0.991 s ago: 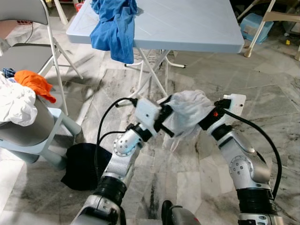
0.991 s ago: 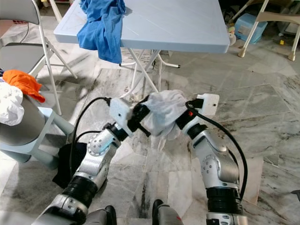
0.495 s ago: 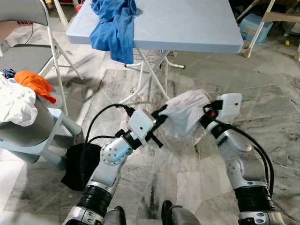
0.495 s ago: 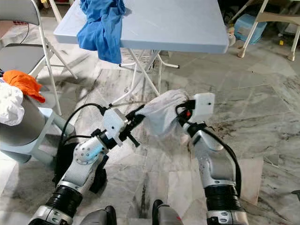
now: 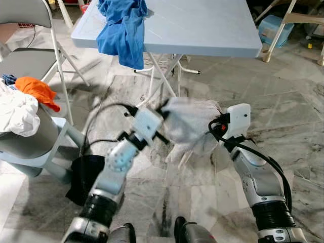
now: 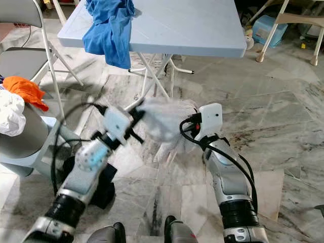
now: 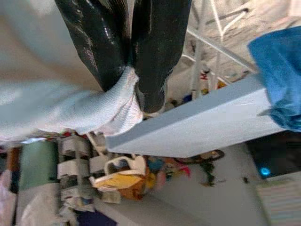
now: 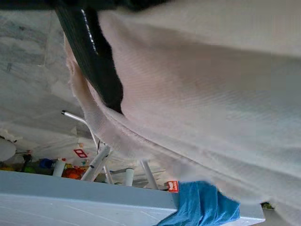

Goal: Hang hanger

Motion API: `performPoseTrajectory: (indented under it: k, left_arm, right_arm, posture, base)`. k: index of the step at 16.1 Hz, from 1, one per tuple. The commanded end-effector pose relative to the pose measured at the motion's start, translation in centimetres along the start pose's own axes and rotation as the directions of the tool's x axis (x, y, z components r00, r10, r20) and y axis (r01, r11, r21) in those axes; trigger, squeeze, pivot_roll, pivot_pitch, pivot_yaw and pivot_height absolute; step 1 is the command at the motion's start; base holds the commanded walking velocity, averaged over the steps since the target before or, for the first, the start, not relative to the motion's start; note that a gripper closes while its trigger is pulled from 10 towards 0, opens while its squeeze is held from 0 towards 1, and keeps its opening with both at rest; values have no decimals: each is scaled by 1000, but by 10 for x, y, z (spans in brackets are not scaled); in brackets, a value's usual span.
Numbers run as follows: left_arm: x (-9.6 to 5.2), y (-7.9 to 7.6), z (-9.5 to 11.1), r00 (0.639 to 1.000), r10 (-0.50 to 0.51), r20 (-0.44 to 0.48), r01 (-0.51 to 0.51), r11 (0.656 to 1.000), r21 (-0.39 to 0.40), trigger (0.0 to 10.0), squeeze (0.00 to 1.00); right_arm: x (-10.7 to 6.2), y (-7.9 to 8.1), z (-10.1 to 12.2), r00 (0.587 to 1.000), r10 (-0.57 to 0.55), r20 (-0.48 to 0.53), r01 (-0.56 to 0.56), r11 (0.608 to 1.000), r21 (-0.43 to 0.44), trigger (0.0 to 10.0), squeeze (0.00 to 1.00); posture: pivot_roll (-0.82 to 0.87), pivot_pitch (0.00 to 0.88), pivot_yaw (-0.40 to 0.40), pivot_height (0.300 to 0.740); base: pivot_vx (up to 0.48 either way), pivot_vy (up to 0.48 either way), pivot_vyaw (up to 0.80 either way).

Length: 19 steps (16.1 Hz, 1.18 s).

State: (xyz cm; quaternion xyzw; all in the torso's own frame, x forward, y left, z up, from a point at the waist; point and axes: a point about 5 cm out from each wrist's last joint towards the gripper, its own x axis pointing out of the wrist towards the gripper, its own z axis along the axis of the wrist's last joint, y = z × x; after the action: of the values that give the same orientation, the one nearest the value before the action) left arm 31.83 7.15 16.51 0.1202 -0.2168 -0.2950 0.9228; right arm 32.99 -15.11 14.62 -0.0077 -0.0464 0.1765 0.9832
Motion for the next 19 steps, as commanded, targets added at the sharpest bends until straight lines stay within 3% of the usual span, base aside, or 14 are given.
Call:
performPoseTrajectory:
  k: [1, 4, 5, 6, 10, 12, 15, 17, 19]
  left_arm:
    - [0, -1, 2, 1000, 11, 13, -11, 1000, 11, 0, 0]
    - [1, 2, 3, 999, 41, 13, -41, 999, 25, 0, 0]
    - [1, 4, 1, 999, 53, -3, -53, 998, 42, 0, 0]
    - [1, 7, -2, 997, 74, -25, -73, 996, 55, 0, 0]
    - [-1, 26, -12, 984, 149, -100, -140, 986, 89, 0, 0]
    - [-2, 41, -16, 971, 200, -132, -186, 976, 112, 0, 0]
    - [-4, 61, -21, 953, 253, -168, -229, 961, 153, 0, 0]
    - [-6, 70, -25, 939, 278, -201, -246, 954, 172, 0, 0]
    - [-4, 68, -26, 950, 234, -207, -207, 968, 141, 0, 0]
  right_arm:
    - [-1, -1, 0, 1000, -1, 8, 1, 1000, -8, 0, 0]
    - [-1, -2, -1, 1000, 5, 2, -5, 1000, -20, 0, 0]
    - [-2, 0, -1, 1000, 29, -8, -29, 999, -19, 6941, 584]
    - [-3, 3, -4, 995, 87, -37, -89, 996, -30, 10000, 1000]
    - [-19, 11, -16, 917, 332, -220, -375, 905, -199, 10000, 1000]
    - [-28, 7, -27, 870, 366, -330, -457, 850, -262, 10000, 1000]
    - [-40, 5, -41, 812, 389, -434, -529, 805, -269, 10000, 1000]
    - [-45, 5, -43, 799, 405, -444, -546, 799, -253, 10000, 1000]
    - [-43, -1, -43, 828, 361, -430, -498, 825, -266, 10000, 1000]
  posture:
    - [-37, 207, -18, 740]
    - [-41, 206, -24, 740]
    - [-41, 205, -26, 740]
    - [-39, 203, -27, 740]
    - [-35, 200, -26, 740]
    - [-34, 200, -23, 740]
    - [-32, 202, -20, 740]
    - [-32, 204, -15, 740]
    - [-33, 204, -15, 740]
  base:
    - [0, 0, 0]
    - [0, 0, 0]
    - [0, 0, 0]
    - [0, 0, 0]
    - [0, 0, 0]
    - [0, 0, 0]
    - [0, 0, 0]
    - [0, 0, 0]
    - [0, 0, 0]
